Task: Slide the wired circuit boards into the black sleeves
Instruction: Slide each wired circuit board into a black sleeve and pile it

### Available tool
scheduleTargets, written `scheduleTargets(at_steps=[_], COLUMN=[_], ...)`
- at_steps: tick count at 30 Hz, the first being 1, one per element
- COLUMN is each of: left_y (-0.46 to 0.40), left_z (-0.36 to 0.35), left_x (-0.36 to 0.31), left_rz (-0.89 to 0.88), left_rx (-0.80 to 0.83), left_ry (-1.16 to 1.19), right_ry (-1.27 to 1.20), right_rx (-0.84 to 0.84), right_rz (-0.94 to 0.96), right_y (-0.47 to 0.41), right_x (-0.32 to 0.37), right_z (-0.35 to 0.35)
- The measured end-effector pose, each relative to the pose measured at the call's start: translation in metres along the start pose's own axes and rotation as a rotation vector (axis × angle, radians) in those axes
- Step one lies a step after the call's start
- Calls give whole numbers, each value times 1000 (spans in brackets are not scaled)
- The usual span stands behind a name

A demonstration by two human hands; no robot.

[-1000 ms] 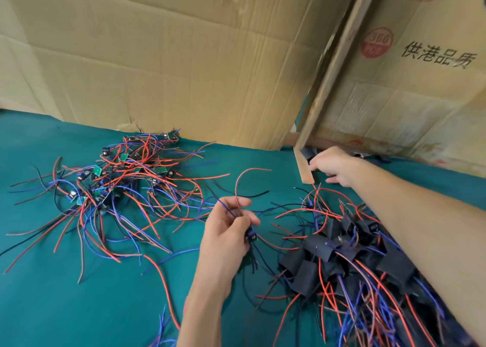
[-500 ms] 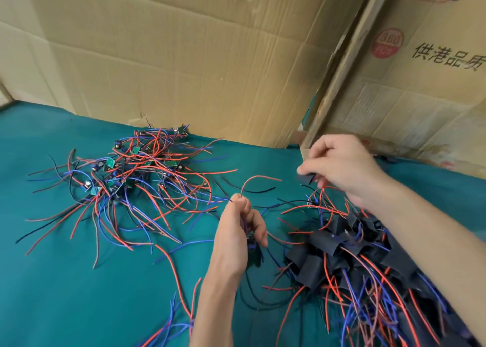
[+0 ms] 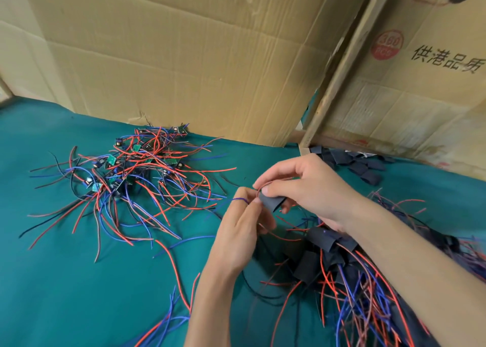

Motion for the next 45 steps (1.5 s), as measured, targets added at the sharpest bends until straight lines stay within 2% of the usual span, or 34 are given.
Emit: scheduleTargets(at_steps=[8, 13, 15, 18, 20, 24, 28, 30, 33, 35, 39, 41, 45], left_y=[-2, -2, -1, 0, 1, 0, 1, 0, -1, -1, 0, 0, 0], left_z=[9, 3, 2, 9, 14, 14, 15, 13, 12, 14, 17, 18, 19], left_x=[1, 12, 13, 5, -5, -15, -15, -15, -2, 3, -2, -4, -6], left_rz=[-59, 89, 104, 29, -61, -105, -119, -74, 150, 200, -3, -59, -45], left_rx=[-134, -55, -19, -68, -135, -179, -167, -114, -108, -122, -144, -158, -140], left_ry=[-146, 12, 13, -116, -222, -87, -99, -72, 174, 204, -62, -42, 85], right_ry=[318, 161, 162, 170, 150, 138, 173, 246, 300, 274, 93, -23, -171], right_rx=[-3, 42, -2, -95, -70, -42, -82, -90, -139, -175, -229, -283, -374], right_rz=[175, 126, 117, 124, 118, 94, 120, 173, 225, 225, 177, 142, 117], right_y=[-6, -10, -10, -9, -7, -8, -10, -9, -7, -6, -1, 4, 18], right_x=[18, 24, 21, 18, 18, 18, 19, 23, 26, 25, 20, 14, 6], right_z=[-17, -14, -9, -1, -1, -1, -1, -7, -8, -5, 6, 14, 22])
Point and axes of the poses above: each hand's wrist, its own y-axis away from the middle knuckle, its own z-axis out of the back of the hand, x = y × z, the point moved 7 cm from there along -y, towards the middle knuckle, and after that the axes turned 2 degrees about -y, right-handed, at the moved point
